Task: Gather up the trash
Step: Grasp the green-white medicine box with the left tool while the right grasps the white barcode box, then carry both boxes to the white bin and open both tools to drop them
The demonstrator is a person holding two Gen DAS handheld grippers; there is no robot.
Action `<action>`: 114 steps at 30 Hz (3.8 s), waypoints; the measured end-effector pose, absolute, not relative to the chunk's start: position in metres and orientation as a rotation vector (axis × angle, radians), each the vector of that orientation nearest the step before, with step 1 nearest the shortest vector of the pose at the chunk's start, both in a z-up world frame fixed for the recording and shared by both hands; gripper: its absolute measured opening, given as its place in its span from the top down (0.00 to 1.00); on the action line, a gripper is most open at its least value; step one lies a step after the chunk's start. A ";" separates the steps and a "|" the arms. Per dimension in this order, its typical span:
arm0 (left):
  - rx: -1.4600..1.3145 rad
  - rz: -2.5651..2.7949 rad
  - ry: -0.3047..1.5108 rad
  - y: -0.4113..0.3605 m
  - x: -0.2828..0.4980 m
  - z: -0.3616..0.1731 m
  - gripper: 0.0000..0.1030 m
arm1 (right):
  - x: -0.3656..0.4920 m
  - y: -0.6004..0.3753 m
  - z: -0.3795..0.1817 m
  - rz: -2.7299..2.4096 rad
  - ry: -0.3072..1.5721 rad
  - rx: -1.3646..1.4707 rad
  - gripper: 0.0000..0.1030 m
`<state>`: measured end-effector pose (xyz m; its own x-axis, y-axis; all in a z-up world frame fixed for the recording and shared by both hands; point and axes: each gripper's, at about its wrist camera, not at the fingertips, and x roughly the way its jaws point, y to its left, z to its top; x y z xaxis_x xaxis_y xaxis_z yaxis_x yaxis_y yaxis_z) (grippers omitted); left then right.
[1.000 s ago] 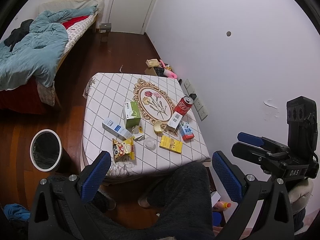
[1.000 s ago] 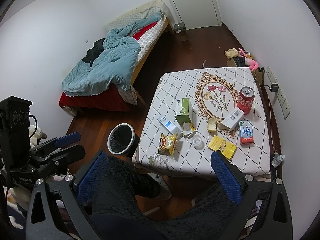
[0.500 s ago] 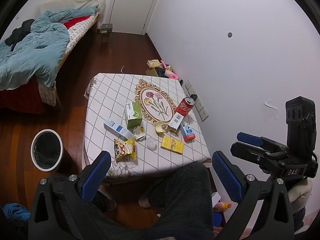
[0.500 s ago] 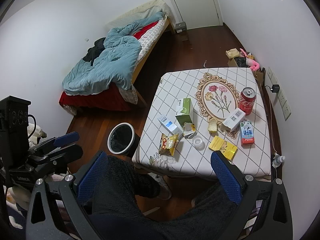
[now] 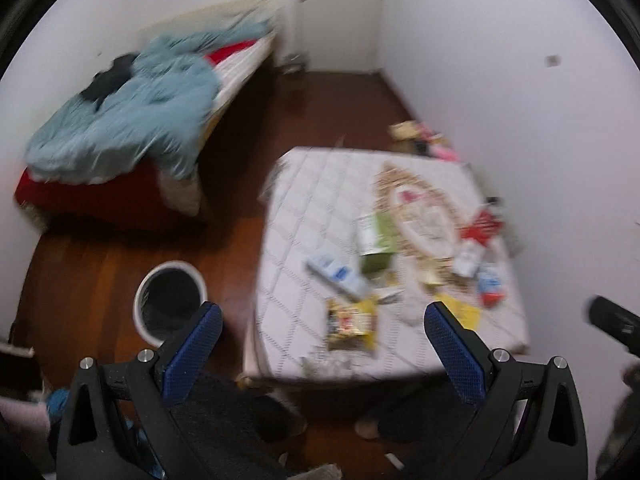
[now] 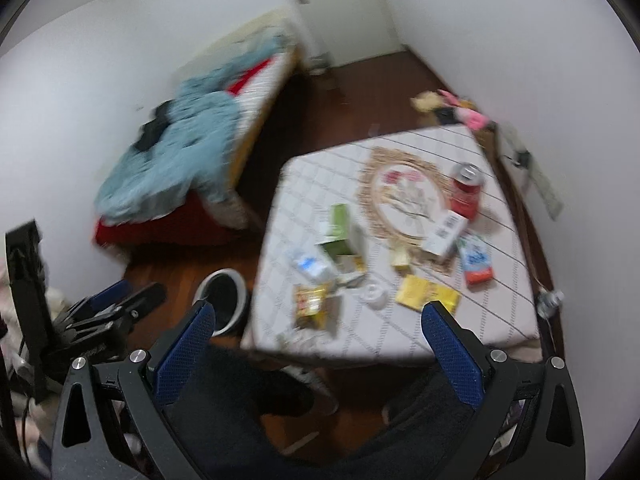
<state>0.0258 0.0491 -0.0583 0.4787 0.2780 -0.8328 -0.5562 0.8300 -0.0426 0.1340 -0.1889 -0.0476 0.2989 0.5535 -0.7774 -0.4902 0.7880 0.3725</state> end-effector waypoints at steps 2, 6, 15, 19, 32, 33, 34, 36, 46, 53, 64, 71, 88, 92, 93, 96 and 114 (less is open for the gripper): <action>-0.369 0.560 0.996 0.065 0.040 -0.086 0.00 | 0.155 -0.191 -0.076 0.637 1.086 0.113 0.00; -0.403 0.579 1.088 0.080 0.082 -0.129 0.00 | 0.203 -0.191 -0.128 0.510 1.134 0.164 0.00; -0.417 0.515 1.251 0.094 0.206 -0.198 0.00 | 0.321 -0.164 -0.245 0.291 1.258 0.264 0.25; -0.422 0.482 1.329 0.098 0.245 -0.227 0.00 | 0.354 -0.148 -0.281 0.235 1.301 0.277 0.29; -0.354 0.400 1.436 0.091 0.299 -0.284 0.41 | 0.388 -0.109 -0.336 0.136 1.344 0.138 0.38; -0.372 0.396 1.431 0.092 0.298 -0.285 0.43 | 0.389 -0.108 -0.337 0.131 1.343 0.130 0.43; -0.372 0.400 1.426 0.092 0.298 -0.284 0.43 | 0.390 -0.109 -0.338 0.125 1.344 0.125 0.44; -0.352 0.401 1.420 0.090 0.298 -0.283 0.43 | 0.391 -0.108 -0.340 0.126 1.343 0.124 0.44; -0.289 0.429 1.346 0.085 0.289 -0.260 0.46 | 0.380 -0.115 -0.325 0.183 1.319 0.104 0.50; -0.257 0.446 1.256 0.082 0.273 -0.224 0.46 | 0.353 -0.118 -0.294 0.258 1.256 0.110 0.50; -0.252 0.465 1.099 0.094 0.226 -0.159 0.46 | 0.315 -0.110 -0.222 0.400 1.121 0.102 0.51; -0.298 0.482 0.965 0.126 0.181 -0.103 0.46 | 0.282 -0.071 -0.163 0.538 1.032 0.097 0.51; -0.582 0.843 0.999 0.381 -0.042 -0.175 0.46 | 0.113 0.256 -0.234 1.053 1.199 -0.188 0.51; -0.753 0.864 1.058 0.434 -0.076 -0.246 0.46 | 0.083 0.329 -0.301 1.095 1.315 -0.295 0.51; -0.793 0.863 1.076 0.444 -0.081 -0.265 0.46 | 0.077 0.343 -0.318 1.099 1.346 -0.319 0.51; -0.882 0.840 1.127 0.467 -0.086 -0.314 0.44 | 0.063 0.381 -0.364 1.104 1.412 -0.392 0.51; -0.869 1.092 1.156 0.498 -0.135 -0.371 0.00 | 0.039 0.456 -0.465 1.083 1.428 -0.669 0.00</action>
